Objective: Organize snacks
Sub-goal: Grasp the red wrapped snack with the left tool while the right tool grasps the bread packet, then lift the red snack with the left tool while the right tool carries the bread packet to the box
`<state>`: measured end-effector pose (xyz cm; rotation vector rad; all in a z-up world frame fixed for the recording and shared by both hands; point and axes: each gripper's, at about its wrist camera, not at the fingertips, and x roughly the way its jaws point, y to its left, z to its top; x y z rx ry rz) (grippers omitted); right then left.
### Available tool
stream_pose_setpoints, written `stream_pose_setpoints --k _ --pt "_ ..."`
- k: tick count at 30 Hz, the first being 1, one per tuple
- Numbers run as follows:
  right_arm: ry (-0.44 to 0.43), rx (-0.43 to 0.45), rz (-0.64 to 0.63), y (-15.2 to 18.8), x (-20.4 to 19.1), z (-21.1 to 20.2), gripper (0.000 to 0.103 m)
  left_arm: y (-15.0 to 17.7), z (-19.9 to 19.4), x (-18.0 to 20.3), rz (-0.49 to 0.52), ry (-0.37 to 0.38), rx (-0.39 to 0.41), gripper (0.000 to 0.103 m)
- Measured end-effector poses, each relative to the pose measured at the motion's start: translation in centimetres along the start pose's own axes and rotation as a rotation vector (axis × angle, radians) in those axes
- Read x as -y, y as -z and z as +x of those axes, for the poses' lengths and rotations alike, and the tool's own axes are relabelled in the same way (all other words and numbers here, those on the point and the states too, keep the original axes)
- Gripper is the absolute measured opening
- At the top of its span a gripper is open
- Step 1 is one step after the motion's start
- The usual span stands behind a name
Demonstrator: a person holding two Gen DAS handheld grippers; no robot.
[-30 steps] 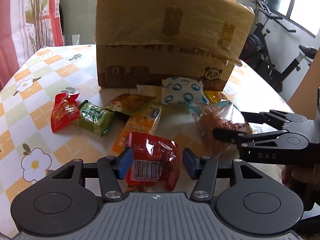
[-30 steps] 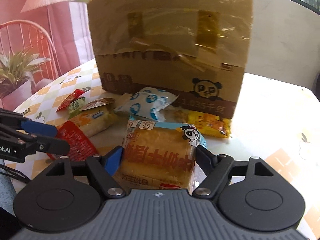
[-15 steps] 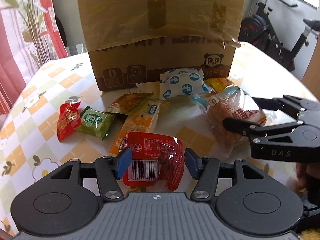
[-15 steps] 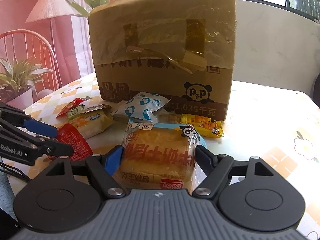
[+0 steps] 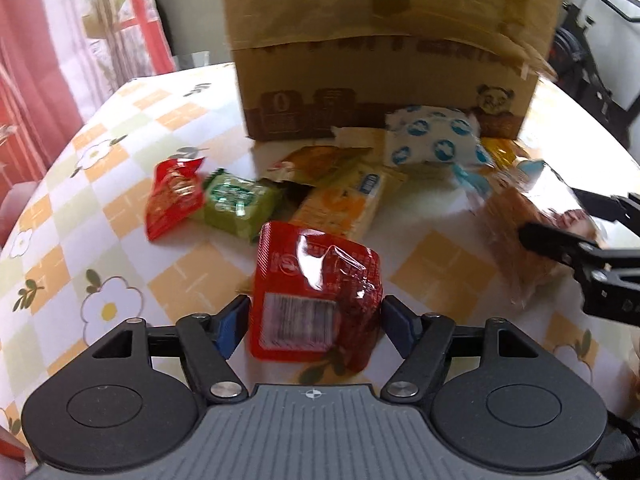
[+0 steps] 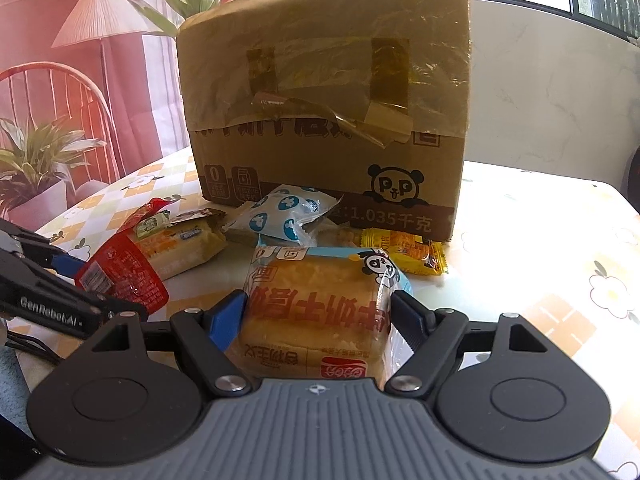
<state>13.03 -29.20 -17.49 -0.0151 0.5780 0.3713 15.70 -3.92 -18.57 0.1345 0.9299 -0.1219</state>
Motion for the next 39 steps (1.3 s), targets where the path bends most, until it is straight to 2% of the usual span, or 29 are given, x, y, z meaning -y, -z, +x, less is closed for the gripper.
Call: stream_pose_setpoints --k 2,6,10,14,19,31,39 --pt "-0.001 0.000 0.000 0.0 0.1 0.0 0.080 0.0 0.0 -0.5 -0.023 -0.012 0.004 0.071" --pt "-0.001 0.001 0.000 0.0 0.1 0.0 0.080 0.0 -0.2 -1.6 -0.076 -0.002 0.012 0.046" --pt "0.000 0.001 0.000 0.1 0.1 0.0 0.080 0.1 -0.7 -1.9 -0.089 -0.003 0.017 0.035" --pt "0.000 0.001 0.001 0.1 0.1 -0.1 0.080 -0.3 -2.4 -2.1 -0.072 -0.016 0.069 0.022" --pt "0.002 0.001 -0.002 0.1 0.0 0.0 0.080 -0.7 -3.8 -2.1 -0.054 0.000 0.118 0.018" --pt "0.003 -0.002 -0.003 0.0 0.1 0.0 0.081 -0.1 -2.7 -2.3 -0.091 0.051 0.128 0.017" --pt "0.012 -0.029 0.004 -0.4 0.3 0.4 0.087 -0.8 -4.5 -2.1 -0.073 0.084 0.229 0.017"
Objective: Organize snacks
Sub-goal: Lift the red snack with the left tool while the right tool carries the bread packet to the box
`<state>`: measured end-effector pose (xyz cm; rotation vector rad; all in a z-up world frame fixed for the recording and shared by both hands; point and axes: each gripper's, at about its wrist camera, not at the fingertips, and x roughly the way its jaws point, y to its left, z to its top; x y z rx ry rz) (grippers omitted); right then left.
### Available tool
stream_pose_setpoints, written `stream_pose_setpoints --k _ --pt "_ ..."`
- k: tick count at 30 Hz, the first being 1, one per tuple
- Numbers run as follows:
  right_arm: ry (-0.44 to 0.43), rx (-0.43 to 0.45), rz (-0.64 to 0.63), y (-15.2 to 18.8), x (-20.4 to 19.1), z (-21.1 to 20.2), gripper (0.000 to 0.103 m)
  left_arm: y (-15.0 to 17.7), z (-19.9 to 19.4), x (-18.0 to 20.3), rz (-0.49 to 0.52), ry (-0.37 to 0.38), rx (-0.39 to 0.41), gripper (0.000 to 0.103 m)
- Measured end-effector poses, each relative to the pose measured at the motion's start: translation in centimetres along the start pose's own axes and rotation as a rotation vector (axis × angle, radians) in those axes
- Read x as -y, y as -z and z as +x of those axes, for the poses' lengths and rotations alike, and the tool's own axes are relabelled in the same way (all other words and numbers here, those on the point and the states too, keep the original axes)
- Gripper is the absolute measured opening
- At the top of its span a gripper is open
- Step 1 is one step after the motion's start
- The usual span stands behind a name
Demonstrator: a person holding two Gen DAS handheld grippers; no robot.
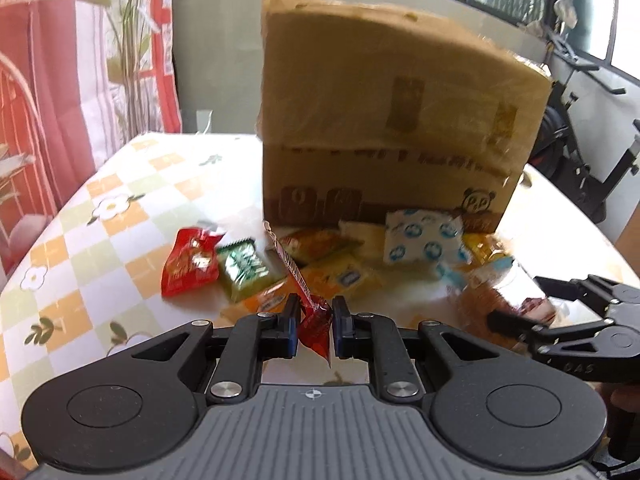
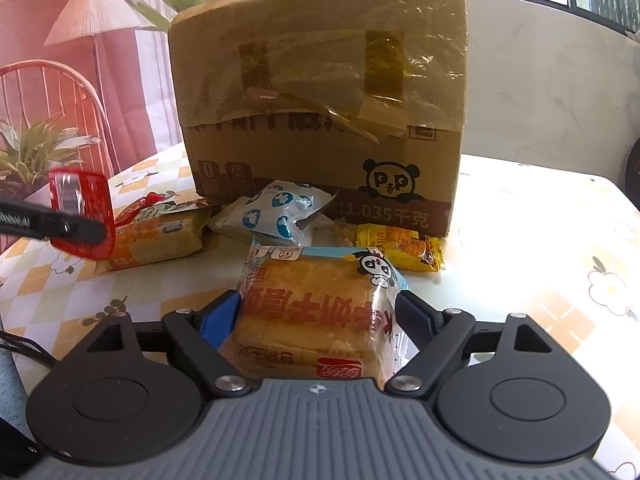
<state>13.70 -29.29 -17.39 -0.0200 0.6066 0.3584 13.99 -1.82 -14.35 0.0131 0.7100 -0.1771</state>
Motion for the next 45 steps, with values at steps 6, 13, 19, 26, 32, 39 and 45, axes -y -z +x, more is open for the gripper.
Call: stream_pose_setpoints --k 6,13,19,26,32,39,45 --pt "0.011 -0.053 -0.021 -1.0 -0.4 0.8 0.088 -1.1 0.4 -0.3 -0.011 0.033 0.020 0.017" --pt "-0.013 -0.104 -0.041 -1.9 -0.4 1.0 0.077 -2.6 0.4 0.6 0.005 0.081 0.061 0.017" --pt "-0.014 -0.095 -0.003 -2.3 -0.2 0.0 0.076 -3.5 0.2 0.7 0.009 0.106 0.088 0.017" --pt "-0.014 -0.054 0.002 -3.4 -0.1 -1.3 0.075 -4.2 -0.2 0.3 0.002 0.118 0.113 0.017" --pt "-0.010 0.005 0.007 -5.0 0.1 -2.8 0.075 -5.3 -1.0 0.2 0.008 0.131 0.153 0.017" --pt "-0.004 0.088 -0.047 -7.5 0.4 -4.4 0.075 -7.5 -1.9 0.9 0.023 0.152 0.221 0.017" --pt "-0.006 0.189 -0.056 -10.2 0.9 -6.4 0.075 -9.9 -3.3 1.3 0.039 0.164 0.293 0.017"
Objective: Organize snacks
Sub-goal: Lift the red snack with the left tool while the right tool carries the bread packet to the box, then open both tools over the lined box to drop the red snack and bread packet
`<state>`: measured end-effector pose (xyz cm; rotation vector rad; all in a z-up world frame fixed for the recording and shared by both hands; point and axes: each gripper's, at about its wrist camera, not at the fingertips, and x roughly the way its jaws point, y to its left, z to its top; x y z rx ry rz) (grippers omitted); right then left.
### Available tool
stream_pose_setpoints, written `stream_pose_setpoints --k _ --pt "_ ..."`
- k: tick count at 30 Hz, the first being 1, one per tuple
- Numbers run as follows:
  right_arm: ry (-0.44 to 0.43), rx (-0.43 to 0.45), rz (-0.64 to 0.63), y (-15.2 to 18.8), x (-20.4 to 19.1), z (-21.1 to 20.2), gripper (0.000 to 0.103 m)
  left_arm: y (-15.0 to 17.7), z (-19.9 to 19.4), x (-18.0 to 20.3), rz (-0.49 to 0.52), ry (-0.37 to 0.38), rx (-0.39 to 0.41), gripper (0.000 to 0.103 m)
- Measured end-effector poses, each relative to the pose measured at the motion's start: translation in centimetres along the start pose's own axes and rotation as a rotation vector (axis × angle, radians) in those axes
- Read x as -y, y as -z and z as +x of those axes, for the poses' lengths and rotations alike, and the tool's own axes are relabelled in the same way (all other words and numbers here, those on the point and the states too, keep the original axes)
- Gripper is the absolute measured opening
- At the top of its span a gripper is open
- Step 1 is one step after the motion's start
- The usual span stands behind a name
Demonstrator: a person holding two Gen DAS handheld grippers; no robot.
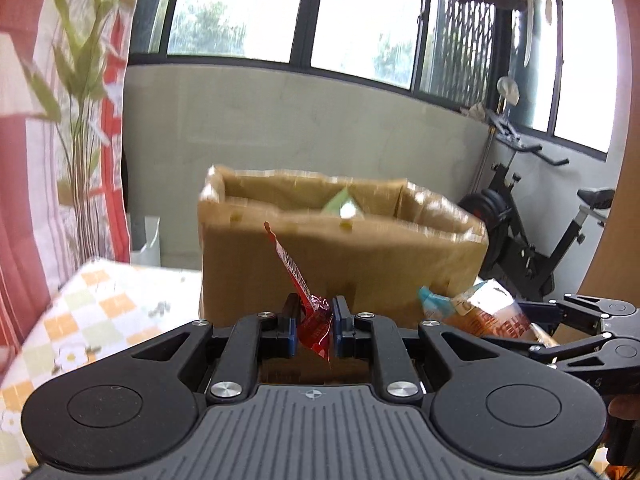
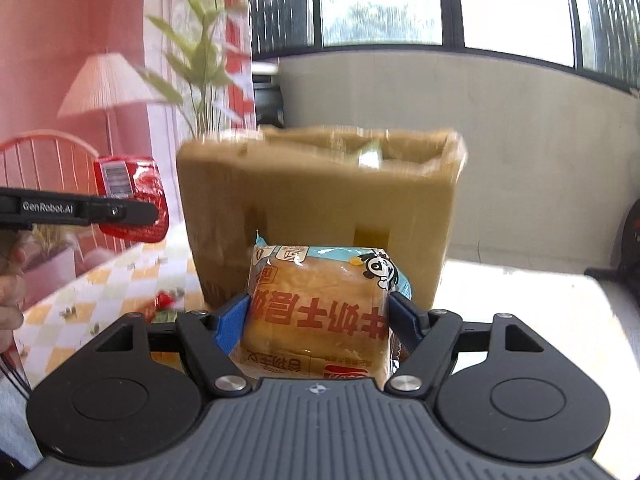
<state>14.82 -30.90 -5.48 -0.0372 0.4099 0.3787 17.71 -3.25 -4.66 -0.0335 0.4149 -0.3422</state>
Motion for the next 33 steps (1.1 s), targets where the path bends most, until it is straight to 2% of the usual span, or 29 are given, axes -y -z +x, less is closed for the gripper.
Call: stream_pose_setpoints --k 9,16,19,21,26,27,28,29,30,31,32,33 --pt "-0.012 0.143 -0.020 -5.5 1.0 -1.8 0.075 -4.9 -0.4 0.6 0.041 0.025 0.119 0.017" --pt "0.005 0.199 -0.124 -9.9 1.2 1.6 0.075 -9.1 2.9 0.2 0.022 0.024 0.149 0.017" --pt "0.027 0.191 -0.125 -11.4 1.7 4.5 0.075 -10.6 5.0 0.3 0.036 0.001 0.150 0.017" --pt "0.035 0.170 -0.117 -11.9 2.2 6.7 0.075 -11.3 6.8 0.3 0.046 -0.001 0.122 0.017" --pt "0.069 0.061 -0.066 -11.7 3.0 11.6 0.076 -11.1 10.2 -0.5 0.025 0.004 0.060 0.018" --pt "0.079 0.041 -0.054 -11.6 3.1 12.3 0.076 -11.0 10.6 -0.7 0.014 0.003 0.053 0.019" --pt "0.090 0.018 -0.037 -11.4 3.3 12.8 0.076 -10.9 11.1 -1.2 -0.002 0.004 0.041 0.030" --pt "0.093 -0.008 -0.011 -11.3 3.5 13.2 0.077 -10.9 11.7 -1.8 -0.017 0.001 0.027 0.046" --pt "0.087 -0.020 0.018 -11.2 3.7 13.3 0.077 -10.8 11.9 -2.1 -0.032 -0.008 0.016 0.052" --pt "0.080 -0.023 0.038 -11.2 3.9 13.0 0.079 -10.6 11.8 -2.4 -0.043 -0.016 0.016 0.055" --pt "0.077 -0.018 0.047 -11.2 3.9 12.7 0.085 -10.4 11.5 -2.6 -0.044 -0.014 0.018 0.055" --pt "0.079 -0.006 0.045 -11.3 3.9 12.3 0.086 -10.3 11.4 -2.8 -0.038 -0.012 0.013 0.055"
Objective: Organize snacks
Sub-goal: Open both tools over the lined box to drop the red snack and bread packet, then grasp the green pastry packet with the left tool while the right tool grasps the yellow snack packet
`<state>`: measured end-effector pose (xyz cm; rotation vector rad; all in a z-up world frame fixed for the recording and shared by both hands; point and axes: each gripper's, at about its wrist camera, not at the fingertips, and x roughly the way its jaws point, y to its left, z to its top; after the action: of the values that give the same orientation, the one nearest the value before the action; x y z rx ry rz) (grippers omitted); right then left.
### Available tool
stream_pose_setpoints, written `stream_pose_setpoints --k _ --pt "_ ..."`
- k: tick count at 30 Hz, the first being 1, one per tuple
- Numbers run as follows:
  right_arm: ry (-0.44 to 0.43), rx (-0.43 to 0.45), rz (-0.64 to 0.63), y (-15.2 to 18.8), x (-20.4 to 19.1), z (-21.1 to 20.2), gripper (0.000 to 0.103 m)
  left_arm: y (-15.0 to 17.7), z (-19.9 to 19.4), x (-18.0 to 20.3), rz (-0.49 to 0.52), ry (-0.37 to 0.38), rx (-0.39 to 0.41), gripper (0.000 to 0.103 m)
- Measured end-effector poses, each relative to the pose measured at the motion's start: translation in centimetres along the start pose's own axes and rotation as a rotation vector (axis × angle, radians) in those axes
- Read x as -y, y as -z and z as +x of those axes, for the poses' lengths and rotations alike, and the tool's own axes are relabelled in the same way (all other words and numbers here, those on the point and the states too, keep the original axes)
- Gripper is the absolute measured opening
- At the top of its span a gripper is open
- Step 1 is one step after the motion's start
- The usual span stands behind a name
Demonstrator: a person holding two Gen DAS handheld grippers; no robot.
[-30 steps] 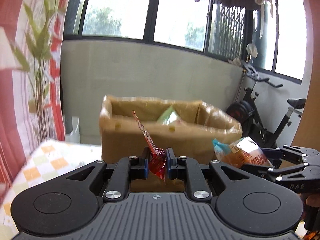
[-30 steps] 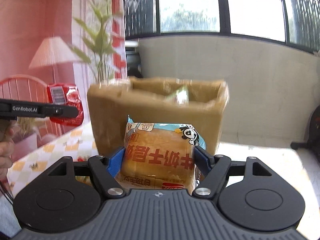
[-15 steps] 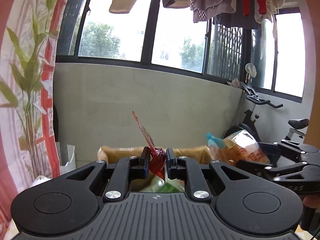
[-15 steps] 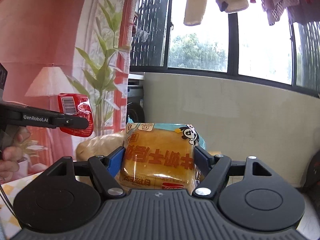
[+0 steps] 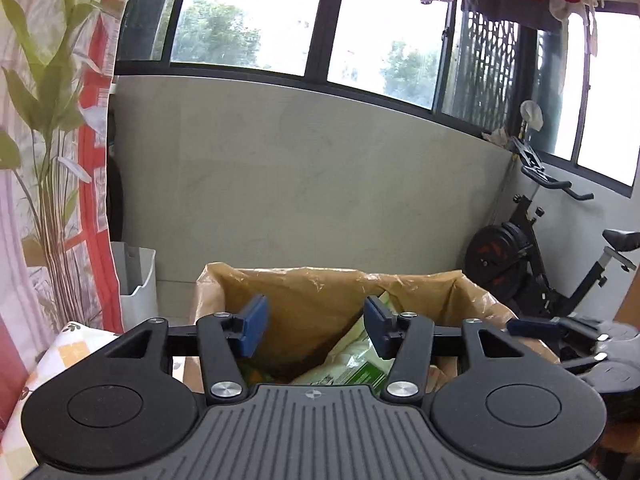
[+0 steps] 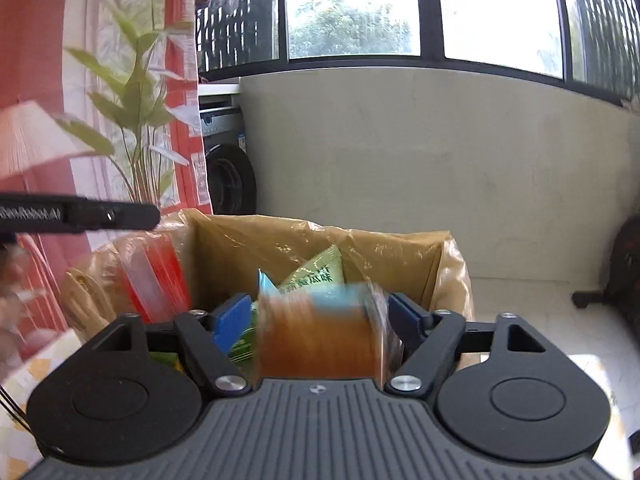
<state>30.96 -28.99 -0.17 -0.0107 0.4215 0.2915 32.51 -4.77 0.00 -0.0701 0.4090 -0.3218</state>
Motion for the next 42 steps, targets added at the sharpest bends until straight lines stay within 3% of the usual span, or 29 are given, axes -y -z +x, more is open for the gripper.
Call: stream_pose_setpoints --k 5,12,20,27,29,31,36,42 --pt "-0.021 0.054 -0.043 0.4 -0.1 -2.9 0.086 0.7 -2.0 -0.3 0.037 -0.019 -0.005 0.055" --pt "-0.067 0.109 -0.074 3.6 -0.1 -7.6 0.084 3.1 -6.8 -1.8 0.040 -0.043 0.011 0.055" --pt "-0.059 0.099 0.023 8.1 1.4 -10.4 0.081 7.6 -9.7 -4.2 -0.030 -0.100 -0.041 0.055" --pt "-0.025 -0.020 0.027 12.4 1.7 -8.8 0.078 11.0 -9.2 -5.1 -0.075 -0.128 -0.130 0.055" --pt "-0.015 -0.094 0.001 14.0 1.7 -7.1 0.066 12.1 -9.0 -4.9 -0.078 -0.134 -0.146 0.055" --pt "-0.016 -0.189 -0.045 15.5 1.6 -4.9 0.060 12.8 -8.7 -4.7 -0.086 -0.136 -0.159 0.055" --pt "-0.037 -0.320 -0.119 17.5 1.4 -1.4 0.060 13.7 -8.5 -4.0 -0.106 -0.122 -0.173 0.055" --pt "-0.092 -0.372 -0.113 18.1 1.1 -1.0 0.060 15.0 -8.1 -3.6 -0.111 -0.117 -0.208 0.055"
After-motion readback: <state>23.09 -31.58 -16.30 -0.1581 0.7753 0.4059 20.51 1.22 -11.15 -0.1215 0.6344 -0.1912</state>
